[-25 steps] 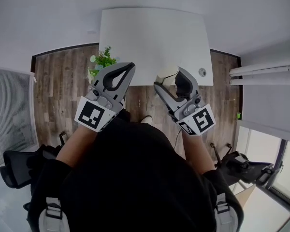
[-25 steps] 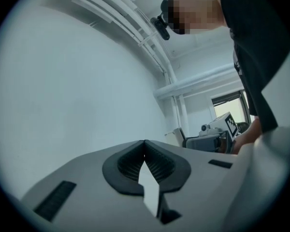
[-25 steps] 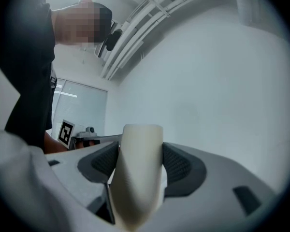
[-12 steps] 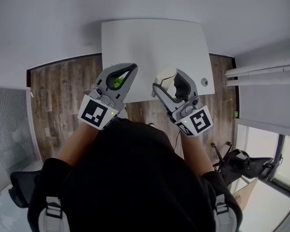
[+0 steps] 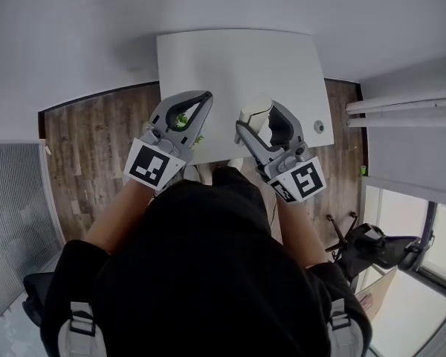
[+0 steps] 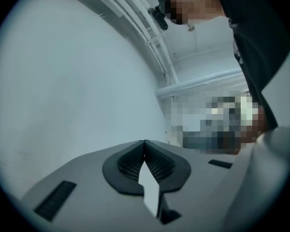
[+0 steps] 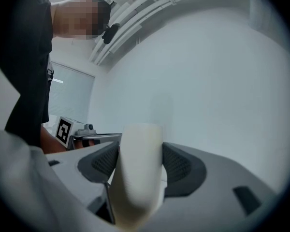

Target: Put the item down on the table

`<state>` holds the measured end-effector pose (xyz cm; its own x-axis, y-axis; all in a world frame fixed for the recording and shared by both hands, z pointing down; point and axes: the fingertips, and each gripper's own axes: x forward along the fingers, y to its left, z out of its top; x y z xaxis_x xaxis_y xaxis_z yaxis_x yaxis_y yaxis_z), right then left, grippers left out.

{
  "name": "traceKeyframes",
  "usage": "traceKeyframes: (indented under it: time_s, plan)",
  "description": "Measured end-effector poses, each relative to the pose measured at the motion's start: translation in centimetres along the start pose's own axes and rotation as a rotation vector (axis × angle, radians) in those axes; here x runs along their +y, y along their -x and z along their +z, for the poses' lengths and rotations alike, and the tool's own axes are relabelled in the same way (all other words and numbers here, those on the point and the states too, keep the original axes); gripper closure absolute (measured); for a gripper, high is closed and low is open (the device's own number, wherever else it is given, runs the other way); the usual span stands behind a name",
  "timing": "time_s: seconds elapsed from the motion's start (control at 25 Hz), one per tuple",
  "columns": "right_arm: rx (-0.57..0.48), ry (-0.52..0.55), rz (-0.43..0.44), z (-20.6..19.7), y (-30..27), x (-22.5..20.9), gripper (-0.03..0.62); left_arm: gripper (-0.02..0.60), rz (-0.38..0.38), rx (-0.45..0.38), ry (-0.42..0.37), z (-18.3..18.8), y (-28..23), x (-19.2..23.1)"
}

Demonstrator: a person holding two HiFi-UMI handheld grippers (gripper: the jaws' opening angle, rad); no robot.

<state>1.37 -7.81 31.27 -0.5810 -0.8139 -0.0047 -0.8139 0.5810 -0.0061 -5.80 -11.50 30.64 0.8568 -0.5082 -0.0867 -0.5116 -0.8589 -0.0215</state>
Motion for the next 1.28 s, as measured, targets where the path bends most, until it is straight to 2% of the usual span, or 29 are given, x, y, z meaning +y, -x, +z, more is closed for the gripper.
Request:
traceKeyframes:
  time_s: [0.28, 0.48, 0.64, 0.88, 1.28]
  plan:
    - [0.075, -0.014, 0.004, -2.6, -2.0, -2.8, 0.306, 0.588, -0.003, -0.02, -0.014, -0.8, -1.5, 0.9]
    - [0.16, -0.054, 0.02, -6.5, -5.2, -8.1, 0.306, 0.588, 0.029, 0.001, -0.013, -3.3, -5.7, 3.9]
    - [0.227, -0.06, 0.052, -9.0, -6.8, -9.7, 0.306, 0.589, 0.06, 0.006, 0.012, -4.7, -6.7, 5.3]
    - [0.328, -0.063, 0.093, -13.1, -8.5, -12.1, 0.307, 0.588, 0.098, 0.029, 0.002, -6.1, -9.0, 6.3]
    - [0.52, -0.046, 0.116, -21.4, -10.7, -15.7, 0.307, 0.588, 0.134, 0.043, 0.013, -10.5, -13.0, 7.1]
